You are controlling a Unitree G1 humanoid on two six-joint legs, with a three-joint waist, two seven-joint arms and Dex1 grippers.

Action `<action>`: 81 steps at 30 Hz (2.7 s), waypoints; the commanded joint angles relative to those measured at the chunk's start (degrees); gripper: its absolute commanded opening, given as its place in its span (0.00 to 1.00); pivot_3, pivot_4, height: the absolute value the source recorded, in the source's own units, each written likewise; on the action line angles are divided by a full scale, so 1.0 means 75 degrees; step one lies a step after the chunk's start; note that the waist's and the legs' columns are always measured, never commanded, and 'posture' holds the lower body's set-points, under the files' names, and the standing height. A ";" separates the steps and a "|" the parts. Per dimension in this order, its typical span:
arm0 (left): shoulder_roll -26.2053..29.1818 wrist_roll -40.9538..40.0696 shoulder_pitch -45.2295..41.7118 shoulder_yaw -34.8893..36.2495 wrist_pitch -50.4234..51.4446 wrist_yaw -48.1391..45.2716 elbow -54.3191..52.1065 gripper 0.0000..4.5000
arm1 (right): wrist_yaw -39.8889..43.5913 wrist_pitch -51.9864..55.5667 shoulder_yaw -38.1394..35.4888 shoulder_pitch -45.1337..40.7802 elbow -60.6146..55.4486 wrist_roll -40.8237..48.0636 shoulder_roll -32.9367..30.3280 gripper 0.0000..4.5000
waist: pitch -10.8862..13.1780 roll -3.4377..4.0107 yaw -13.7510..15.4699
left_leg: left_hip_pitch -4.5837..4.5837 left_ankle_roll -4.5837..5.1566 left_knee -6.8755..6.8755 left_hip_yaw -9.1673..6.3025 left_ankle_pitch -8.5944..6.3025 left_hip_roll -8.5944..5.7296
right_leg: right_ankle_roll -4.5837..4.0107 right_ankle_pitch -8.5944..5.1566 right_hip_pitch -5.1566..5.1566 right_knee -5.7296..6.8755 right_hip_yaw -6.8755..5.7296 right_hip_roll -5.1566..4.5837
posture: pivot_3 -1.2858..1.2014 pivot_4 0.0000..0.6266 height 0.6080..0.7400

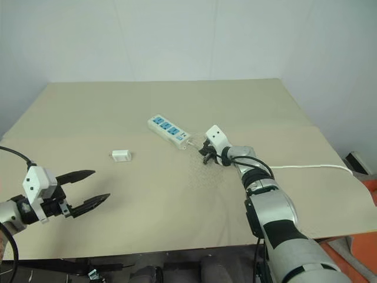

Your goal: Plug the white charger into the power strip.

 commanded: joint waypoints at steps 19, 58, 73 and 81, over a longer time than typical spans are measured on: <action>0.0224 0.0244 -0.1779 -0.1001 -0.0294 -0.0415 0.1145 1.00 | 0.1407 0.1740 -0.0413 0.5505 -0.9036 0.1376 -0.2104 0.45 | 0.0001 -0.0002 0.0236 | -0.0021 0.0000 0.0005 0.0016 -0.0002 -0.0007 | 0.0072 -0.0039 -0.0009 -0.0004 -0.0002 -0.0016 | 0.52 0.24 1.00; 0.0413 0.0236 -0.1679 -0.0930 -0.0268 -0.0288 0.0764 1.00 | -0.1853 0.1026 -0.0013 0.4807 -0.7342 0.1398 0.0733 1.00 | -0.0001 -0.0005 0.0199 | 0.0000 0.0000 0.0004 0.0007 -0.0001 0.0014 | 0.0062 -0.0035 -0.0006 -0.0001 0.0017 0.0019 | 0.52 0.24 1.00; 0.0298 0.0272 -0.1851 -0.1019 -0.0363 -0.0292 0.0888 1.00 | -0.1601 0.0648 -0.0329 0.4475 -0.6775 0.1688 0.0735 1.00 | 0.0000 -0.0004 0.0212 | -0.0023 0.0000 0.0003 0.0006 -0.0002 0.0014 | 0.0060 -0.0034 -0.0017 -0.0009 0.0014 0.0016 | 0.52 0.24 1.00; 0.0245 0.0349 -0.1826 -0.1087 -0.0395 -0.0246 0.0883 1.00 | -0.1228 0.0636 -0.0221 0.4253 -0.6148 0.1611 0.0816 1.00 | 0.0000 -0.0005 0.0194 | -0.0014 0.0000 0.0003 0.0006 -0.0001 0.0014 | 0.0060 -0.0034 -0.0014 -0.0005 0.0015 0.0017 | 0.52 0.24 1.00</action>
